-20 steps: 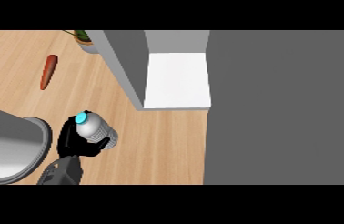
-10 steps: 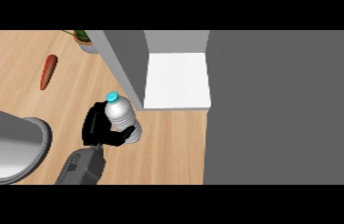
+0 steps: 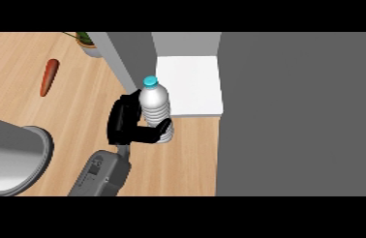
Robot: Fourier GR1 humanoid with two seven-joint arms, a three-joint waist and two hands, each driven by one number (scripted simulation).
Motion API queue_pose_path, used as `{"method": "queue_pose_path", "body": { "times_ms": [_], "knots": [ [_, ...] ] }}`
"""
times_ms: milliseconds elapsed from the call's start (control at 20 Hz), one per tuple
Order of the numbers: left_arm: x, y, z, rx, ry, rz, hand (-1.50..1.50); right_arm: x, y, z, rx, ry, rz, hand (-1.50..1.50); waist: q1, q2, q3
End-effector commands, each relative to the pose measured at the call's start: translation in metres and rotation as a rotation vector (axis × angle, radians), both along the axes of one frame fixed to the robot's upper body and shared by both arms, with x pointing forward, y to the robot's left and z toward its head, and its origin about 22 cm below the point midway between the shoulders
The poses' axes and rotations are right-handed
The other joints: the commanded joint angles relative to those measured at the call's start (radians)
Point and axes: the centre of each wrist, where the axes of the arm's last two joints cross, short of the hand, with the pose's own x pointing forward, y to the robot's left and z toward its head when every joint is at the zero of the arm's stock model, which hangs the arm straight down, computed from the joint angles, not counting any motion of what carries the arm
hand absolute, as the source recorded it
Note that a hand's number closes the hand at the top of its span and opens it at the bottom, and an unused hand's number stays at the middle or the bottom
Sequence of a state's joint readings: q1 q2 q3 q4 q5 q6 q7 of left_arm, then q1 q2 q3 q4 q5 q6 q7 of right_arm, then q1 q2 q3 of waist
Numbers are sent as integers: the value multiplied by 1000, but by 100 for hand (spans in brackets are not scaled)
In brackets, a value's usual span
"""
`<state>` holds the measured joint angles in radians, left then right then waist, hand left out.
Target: Pick up the bottled water, place it into the cabinet and close the cabinet
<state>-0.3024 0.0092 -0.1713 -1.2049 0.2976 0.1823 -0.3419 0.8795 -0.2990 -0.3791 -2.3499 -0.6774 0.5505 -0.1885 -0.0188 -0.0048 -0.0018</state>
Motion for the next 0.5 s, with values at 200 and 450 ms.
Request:
{"method": "queue_pose_path", "body": {
  "times_ms": [200, 450],
  "knots": [
    [29, -50, 37, 98, 11, 63, 150, -4, 6, 31, 40, -75, 22, -150, -8, 5, 1],
    [46, -64, 32, 199, 30, 105, 150, -4, 23, 28, 51, -64, 31, -150, -15, 8, 0]
  ]
}}
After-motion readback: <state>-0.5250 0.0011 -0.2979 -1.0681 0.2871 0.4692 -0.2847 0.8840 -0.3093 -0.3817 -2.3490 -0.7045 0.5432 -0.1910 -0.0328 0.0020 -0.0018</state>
